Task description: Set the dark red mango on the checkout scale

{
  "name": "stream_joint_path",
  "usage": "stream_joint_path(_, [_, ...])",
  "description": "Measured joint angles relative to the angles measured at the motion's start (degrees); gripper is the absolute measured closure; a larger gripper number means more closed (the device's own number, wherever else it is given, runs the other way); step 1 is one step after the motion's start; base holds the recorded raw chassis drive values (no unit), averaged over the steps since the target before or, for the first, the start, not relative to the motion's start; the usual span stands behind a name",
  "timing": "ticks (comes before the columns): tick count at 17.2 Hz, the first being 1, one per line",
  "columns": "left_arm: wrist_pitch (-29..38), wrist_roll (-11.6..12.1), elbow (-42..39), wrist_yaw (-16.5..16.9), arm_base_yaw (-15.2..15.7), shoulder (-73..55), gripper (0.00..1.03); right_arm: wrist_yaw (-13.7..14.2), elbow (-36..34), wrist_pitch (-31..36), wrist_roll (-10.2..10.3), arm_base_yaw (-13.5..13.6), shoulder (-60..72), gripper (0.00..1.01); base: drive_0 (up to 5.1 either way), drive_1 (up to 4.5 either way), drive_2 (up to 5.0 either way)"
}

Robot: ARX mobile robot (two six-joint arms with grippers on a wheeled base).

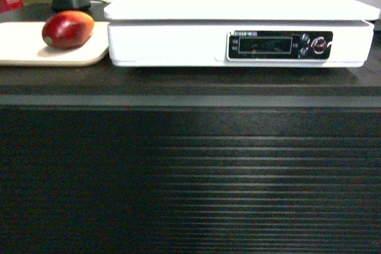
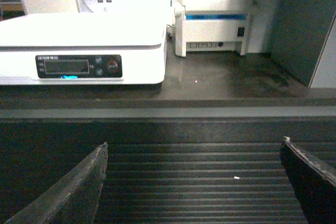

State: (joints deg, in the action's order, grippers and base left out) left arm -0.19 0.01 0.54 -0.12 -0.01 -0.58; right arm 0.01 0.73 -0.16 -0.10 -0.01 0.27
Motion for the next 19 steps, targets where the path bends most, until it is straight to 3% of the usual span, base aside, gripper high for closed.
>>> stream_joint_path(19, [0.0,0.0,0.0,0.1,0.0,0.0,0.05,0.0,0.0,0.0,0.0,0.0,0.0,0.03,0.0,0.0,0.0])
